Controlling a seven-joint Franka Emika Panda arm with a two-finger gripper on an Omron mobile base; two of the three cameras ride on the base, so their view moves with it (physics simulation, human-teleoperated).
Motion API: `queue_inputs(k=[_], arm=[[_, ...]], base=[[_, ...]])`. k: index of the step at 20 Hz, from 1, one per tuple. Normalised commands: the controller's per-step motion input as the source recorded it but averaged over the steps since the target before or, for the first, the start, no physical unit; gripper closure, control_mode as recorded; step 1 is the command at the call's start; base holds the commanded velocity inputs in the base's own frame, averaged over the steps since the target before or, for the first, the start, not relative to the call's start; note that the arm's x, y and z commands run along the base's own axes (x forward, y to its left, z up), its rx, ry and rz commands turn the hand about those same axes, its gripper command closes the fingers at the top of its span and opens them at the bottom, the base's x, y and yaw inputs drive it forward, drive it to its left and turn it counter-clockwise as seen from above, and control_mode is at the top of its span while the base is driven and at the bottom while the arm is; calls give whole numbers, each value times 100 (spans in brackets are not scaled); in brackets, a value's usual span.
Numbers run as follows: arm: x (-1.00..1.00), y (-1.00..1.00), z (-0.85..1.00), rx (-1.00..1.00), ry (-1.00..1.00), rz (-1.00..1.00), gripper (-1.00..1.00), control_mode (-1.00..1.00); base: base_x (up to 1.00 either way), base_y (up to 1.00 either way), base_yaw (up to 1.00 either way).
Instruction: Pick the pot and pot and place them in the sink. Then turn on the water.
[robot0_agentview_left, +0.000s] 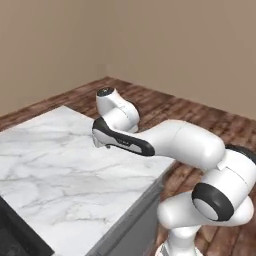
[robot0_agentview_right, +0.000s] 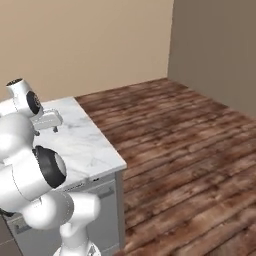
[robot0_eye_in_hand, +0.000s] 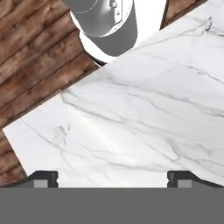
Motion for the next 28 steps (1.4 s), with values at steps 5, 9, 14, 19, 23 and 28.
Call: queue_inputs(k=[5,9,14,19,23,28], arm=[[0,0,0,0,0,0,-100,100],[0,0,0,0,0,0,-100,100],[0,0,0,0,0,0,-100,100],[0,0,0,0,0,0,-100,100],[0,0,0,0,0,0,-100,100],[0,0,0,0,0,0,-100,100]], base=[[3,-5,-61],[9,-7,-56],[13,-6,-51],[18,-8,-49],[24,-19,-46],[27,-19,-46]])
